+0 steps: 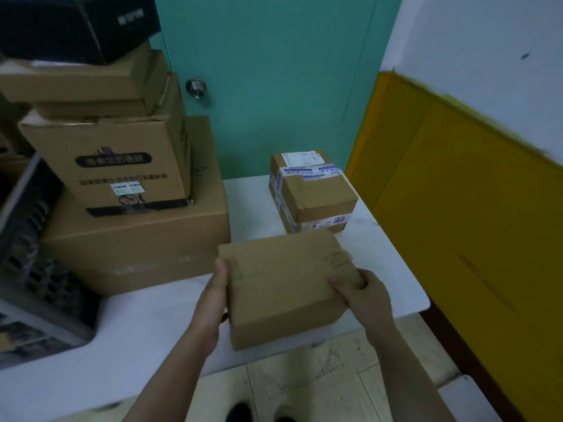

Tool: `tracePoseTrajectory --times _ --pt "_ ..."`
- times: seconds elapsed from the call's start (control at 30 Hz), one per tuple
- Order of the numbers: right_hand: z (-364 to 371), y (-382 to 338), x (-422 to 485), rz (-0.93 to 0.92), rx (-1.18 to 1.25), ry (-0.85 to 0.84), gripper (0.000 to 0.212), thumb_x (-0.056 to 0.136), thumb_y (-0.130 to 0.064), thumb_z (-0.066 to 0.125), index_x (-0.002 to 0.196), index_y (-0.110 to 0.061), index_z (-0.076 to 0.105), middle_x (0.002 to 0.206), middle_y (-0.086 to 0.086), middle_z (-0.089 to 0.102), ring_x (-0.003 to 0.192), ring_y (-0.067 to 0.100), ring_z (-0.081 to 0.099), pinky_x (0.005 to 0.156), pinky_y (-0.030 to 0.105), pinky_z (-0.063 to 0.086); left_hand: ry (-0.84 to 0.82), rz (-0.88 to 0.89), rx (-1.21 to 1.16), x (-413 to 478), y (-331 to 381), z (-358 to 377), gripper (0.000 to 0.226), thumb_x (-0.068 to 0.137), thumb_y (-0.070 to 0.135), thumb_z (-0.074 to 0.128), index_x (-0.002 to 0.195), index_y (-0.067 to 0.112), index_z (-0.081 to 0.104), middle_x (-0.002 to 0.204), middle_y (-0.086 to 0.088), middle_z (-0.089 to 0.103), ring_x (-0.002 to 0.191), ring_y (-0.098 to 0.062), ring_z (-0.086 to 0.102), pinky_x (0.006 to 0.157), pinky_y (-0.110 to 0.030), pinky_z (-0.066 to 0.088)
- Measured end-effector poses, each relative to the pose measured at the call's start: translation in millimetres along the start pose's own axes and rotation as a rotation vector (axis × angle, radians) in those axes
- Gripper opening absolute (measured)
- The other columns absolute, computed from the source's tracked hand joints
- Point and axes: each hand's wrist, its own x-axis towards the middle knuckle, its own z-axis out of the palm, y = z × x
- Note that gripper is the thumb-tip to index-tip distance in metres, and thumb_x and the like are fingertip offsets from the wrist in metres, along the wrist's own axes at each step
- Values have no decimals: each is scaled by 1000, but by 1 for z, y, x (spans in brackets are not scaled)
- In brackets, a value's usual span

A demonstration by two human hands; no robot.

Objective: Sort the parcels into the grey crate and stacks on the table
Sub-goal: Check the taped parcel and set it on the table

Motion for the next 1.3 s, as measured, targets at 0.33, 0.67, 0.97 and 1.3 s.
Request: tracePoseTrajectory --times 0.33,0.67,0.97,1.3 --pt "-15 8 13 -72 -86 -147 61 86 -38 74 137 -12 53 119 4 63 97 20 61 81 33 51 202 117 335 -16 -24 19 80 94 58 54 159 21 25 154 -7 44 134 -28 49 107 -40 41" --pt "-17 11 23 -78 26 -298 62 89 -40 70 144 -23 46 126 -4 59 109 17 57 99 37 48 328 186 391 -28 -31 32 56 100 51 49 145 18 47 135 -7 60 103 -22 54 92 -44 51" --pt "-12 10 40 -75 72 -335 64 86 -43 73 143 -26 49 128 -5 61 113 17 59 100 40 49 447 187 385 -24 -28 38 53 99 48 53 141 17 54 123 -5 62 100 -21 54 85 -39 49" --pt "0 -15 25 -135 -37 -312 53 89 -44 68 137 -27 53 121 -7 60 97 13 53 88 32 46 468 224 425 -24 -18 15 55 100 48 49 144 14 51 134 -9 61 100 -19 51 83 -33 42"
